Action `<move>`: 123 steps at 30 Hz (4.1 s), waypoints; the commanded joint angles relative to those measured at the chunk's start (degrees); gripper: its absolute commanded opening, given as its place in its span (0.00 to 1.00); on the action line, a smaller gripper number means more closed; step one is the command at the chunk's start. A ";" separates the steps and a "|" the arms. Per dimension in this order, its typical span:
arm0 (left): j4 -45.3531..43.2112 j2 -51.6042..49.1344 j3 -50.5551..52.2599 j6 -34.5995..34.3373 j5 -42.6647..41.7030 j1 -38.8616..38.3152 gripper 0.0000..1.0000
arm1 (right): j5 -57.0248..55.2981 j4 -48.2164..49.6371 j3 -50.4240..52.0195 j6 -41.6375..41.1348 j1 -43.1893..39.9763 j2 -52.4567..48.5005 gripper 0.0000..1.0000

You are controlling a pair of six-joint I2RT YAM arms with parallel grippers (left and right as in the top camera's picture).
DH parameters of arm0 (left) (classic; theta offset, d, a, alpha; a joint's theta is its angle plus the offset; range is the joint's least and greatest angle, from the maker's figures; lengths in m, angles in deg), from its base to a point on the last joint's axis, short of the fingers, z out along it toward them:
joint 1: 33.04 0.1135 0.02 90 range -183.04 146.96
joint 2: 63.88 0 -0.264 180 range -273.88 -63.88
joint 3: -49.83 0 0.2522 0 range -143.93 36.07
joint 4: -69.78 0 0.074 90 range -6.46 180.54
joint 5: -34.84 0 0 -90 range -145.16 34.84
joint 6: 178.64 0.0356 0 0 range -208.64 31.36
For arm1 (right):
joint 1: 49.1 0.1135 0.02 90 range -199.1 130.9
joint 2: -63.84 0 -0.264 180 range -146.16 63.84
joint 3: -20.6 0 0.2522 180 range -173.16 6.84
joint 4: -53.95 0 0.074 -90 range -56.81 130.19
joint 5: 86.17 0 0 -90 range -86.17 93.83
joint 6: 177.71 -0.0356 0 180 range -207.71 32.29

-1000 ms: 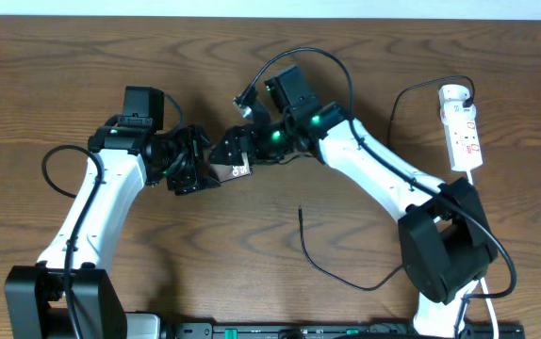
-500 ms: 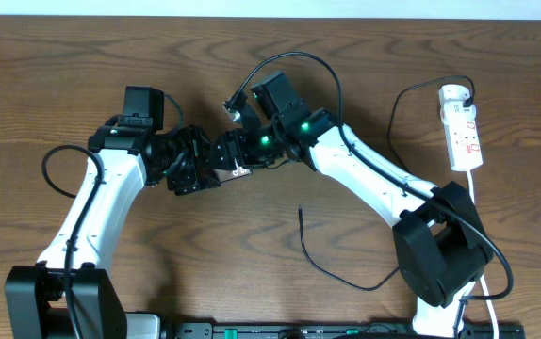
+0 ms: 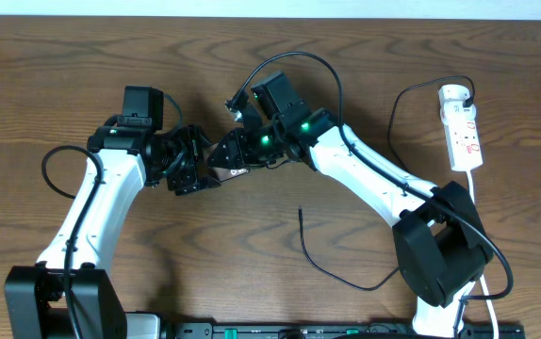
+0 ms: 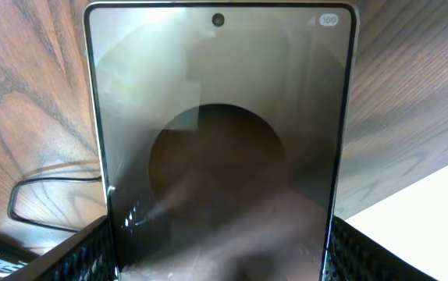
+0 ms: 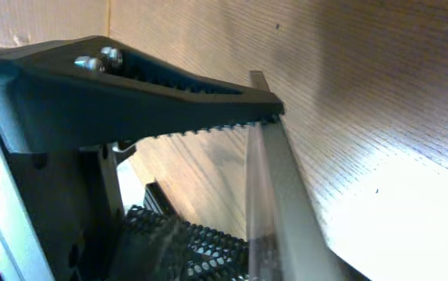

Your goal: Plug charger to phone and switch on socket

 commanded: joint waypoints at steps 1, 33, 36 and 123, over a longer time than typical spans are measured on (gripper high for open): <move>-0.09 0.59 -1.38 -0.52 -1.03 -0.13 0.07 | 1.75 0.22 -0.85 0.33 0.31 0.02 0.28; -0.07 0.63 -1.38 3.43 -1.88 -0.07 0.92 | 1.75 0.24 -0.85 0.35 0.00 0.02 0.01; -0.74 0.66 -1.40 5.09 -3.91 -0.07 0.92 | 1.75 0.26 -0.85 0.35 -0.76 0.02 0.01; -23.21 15.47 -1.38 15.72 21.35 0.02 0.20 | 16.33 50.14 -0.85 -77.40 -1.99 0.04 0.01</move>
